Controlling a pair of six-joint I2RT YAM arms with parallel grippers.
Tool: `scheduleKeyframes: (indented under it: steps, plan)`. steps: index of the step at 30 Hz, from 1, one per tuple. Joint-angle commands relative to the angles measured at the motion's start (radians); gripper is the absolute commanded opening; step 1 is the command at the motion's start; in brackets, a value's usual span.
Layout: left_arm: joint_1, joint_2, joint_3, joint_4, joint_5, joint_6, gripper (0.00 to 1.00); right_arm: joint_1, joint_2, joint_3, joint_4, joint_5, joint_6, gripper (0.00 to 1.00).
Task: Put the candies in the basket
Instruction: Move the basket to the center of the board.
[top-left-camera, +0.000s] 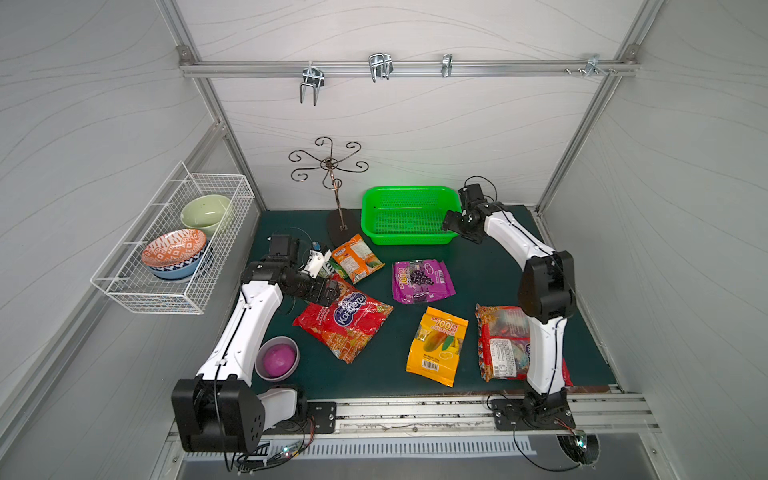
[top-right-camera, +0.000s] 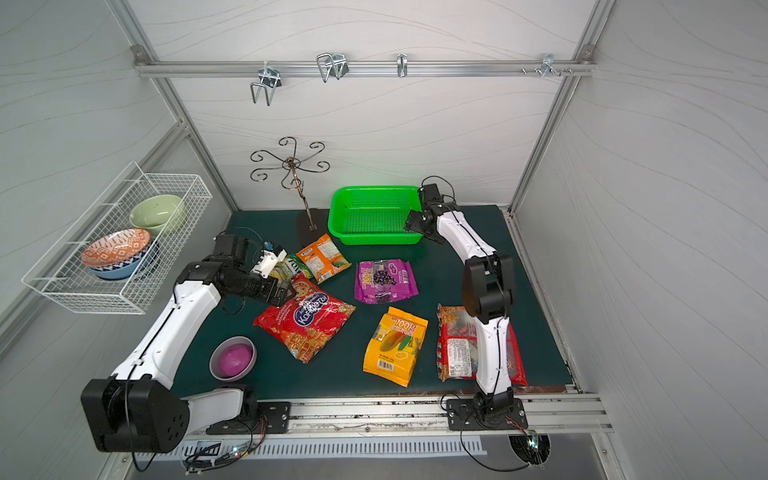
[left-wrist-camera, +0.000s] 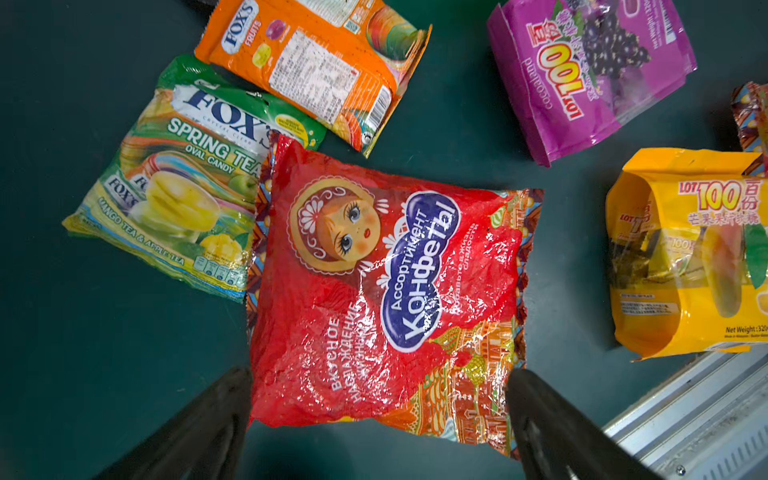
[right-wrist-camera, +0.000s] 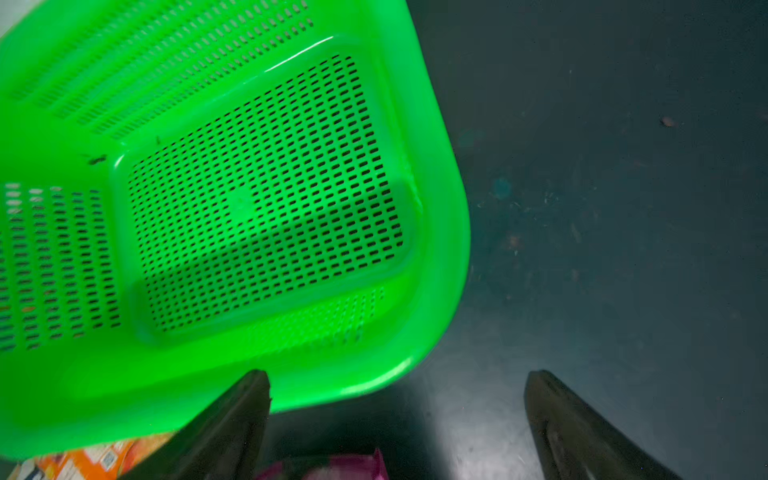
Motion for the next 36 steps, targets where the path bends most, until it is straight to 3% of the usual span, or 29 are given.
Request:
scheduleKeyframes:
  steps: [1, 12, 19, 36]
  plan:
    - [0.003, 0.007, 0.01, -0.034, 0.007, 0.014, 0.99, -0.007, 0.126, 0.183, -0.236, 0.106, 0.081, 0.94]
    - [0.003, 0.015, -0.03, -0.013, 0.061, -0.008, 0.99, -0.083, 0.104, 0.083, -0.174, 0.042, 0.146, 0.64]
    - [-0.005, 0.034, -0.026, -0.019, 0.089, -0.016, 0.99, -0.174, 0.001, -0.087, -0.165, 0.041, 0.18, 0.6]
    - [-0.024, 0.096, -0.011, -0.035, 0.127, -0.021, 0.99, -0.565, -0.382, -0.648, -0.031, 0.063, 0.138, 0.6]
